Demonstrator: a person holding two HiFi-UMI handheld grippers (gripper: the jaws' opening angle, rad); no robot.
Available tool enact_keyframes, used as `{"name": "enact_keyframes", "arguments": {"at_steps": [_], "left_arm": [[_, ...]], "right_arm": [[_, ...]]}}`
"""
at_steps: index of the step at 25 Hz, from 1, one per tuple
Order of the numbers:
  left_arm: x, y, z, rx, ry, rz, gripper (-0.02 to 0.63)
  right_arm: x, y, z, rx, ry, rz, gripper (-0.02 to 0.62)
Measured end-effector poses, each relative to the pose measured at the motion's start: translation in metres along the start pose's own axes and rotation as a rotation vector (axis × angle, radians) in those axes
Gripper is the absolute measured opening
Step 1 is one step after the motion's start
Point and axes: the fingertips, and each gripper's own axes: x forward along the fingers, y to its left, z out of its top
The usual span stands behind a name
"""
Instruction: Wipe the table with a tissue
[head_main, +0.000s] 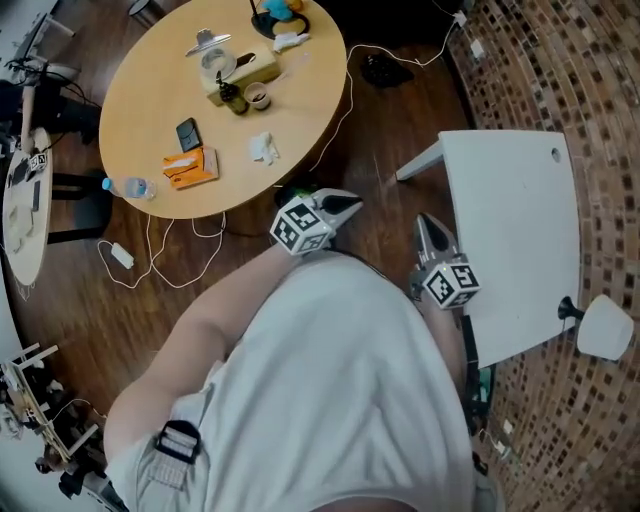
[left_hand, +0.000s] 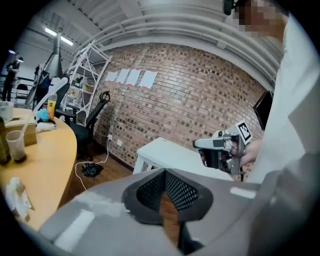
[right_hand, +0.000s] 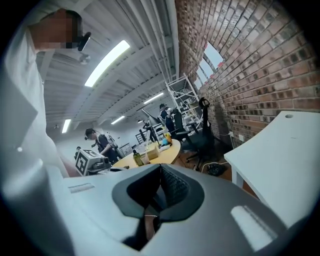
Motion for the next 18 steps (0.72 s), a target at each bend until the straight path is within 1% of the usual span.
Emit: {"name": "enact_keyframes", "arguments": {"at_steps": [5,9,14,15,18], "left_arm": [[-0.030,0.053,0.001,-0.037,-0.023,0.098,0.006],[-0.058,0.090,-0.008,-0.077,-0.038,0.188,0.006],[-0.102,0.147,-0.029,-0.125,-0.027,0.381,0.014],[-0.112,0.160,-0.035,-0.143,-0.020,0.419,0.046],[-0.135,0.201,-0.047,-0.199,-0.003,0.510,0.079]], "right_arm": [[0.044,0.011,0.013,-0.035,0.029,0.022,0.008],[0.076,0.025,0.021,-0.056,0.052,0.047,0.008],[0.102,0.037,0.023,-0.071,0.083,0.074,0.008],[0.106,0.039,0.022,-0.073,0.091,0.075,0.008],[0.112,0.044,0.019,-0.081,0.107,0.073,0.008]]}}
